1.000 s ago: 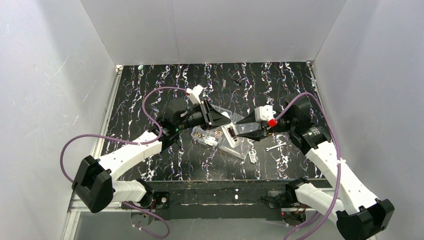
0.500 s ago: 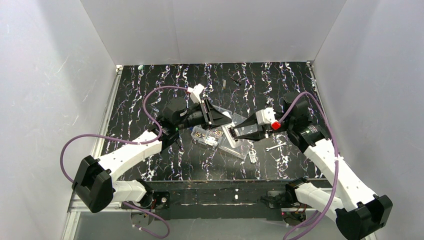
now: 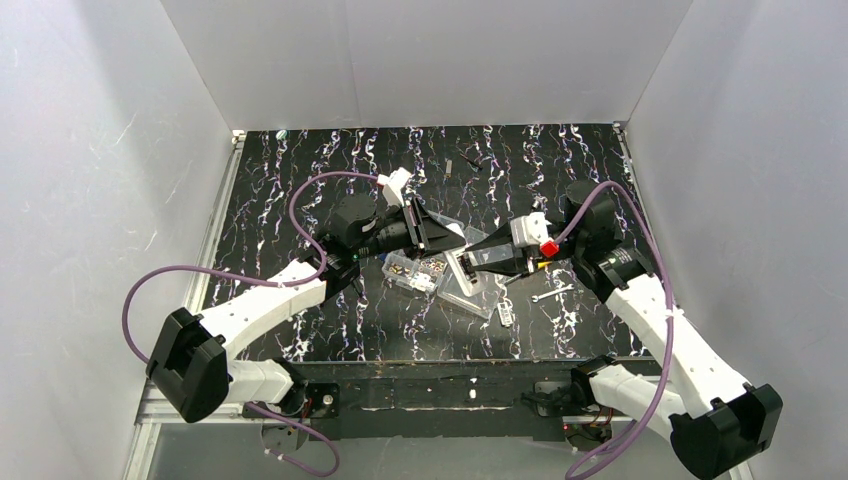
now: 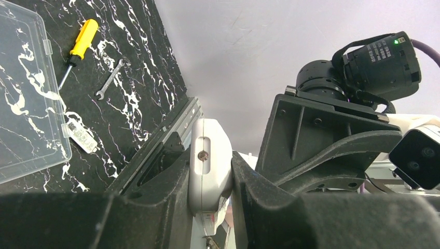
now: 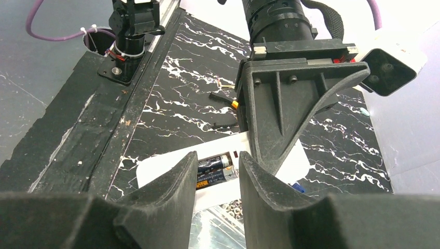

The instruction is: Load the batteries into the remote control

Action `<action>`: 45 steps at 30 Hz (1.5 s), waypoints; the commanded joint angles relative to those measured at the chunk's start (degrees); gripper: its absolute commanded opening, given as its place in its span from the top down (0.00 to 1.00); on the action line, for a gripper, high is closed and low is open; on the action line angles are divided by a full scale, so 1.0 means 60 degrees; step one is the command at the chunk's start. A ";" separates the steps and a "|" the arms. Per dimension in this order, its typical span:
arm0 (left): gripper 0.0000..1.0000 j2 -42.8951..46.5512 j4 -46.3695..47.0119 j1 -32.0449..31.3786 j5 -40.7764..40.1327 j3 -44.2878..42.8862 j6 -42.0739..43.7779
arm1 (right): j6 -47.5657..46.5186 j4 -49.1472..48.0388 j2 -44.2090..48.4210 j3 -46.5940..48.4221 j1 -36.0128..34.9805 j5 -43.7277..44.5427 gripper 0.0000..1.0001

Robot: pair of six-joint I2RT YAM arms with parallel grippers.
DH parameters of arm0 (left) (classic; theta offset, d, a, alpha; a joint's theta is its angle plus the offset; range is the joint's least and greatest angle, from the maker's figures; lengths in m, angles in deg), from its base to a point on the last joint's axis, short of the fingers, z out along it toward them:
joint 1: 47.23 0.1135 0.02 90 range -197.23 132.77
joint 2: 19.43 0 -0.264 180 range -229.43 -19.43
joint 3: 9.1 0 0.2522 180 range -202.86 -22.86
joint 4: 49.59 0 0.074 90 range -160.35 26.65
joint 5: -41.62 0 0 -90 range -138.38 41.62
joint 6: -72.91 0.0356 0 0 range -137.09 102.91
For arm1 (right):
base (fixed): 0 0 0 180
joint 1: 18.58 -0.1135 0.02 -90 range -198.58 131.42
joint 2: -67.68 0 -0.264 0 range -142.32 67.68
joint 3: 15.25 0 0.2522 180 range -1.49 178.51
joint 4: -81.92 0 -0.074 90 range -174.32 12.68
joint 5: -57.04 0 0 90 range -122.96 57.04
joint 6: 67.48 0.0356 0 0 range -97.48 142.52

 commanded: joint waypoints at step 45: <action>1.00 -0.0036 0.0810 -0.0080 0.0435 -0.0697 -0.0115 | -0.0137 0.0477 0.0035 -0.0302 0.0032 0.0625 0.69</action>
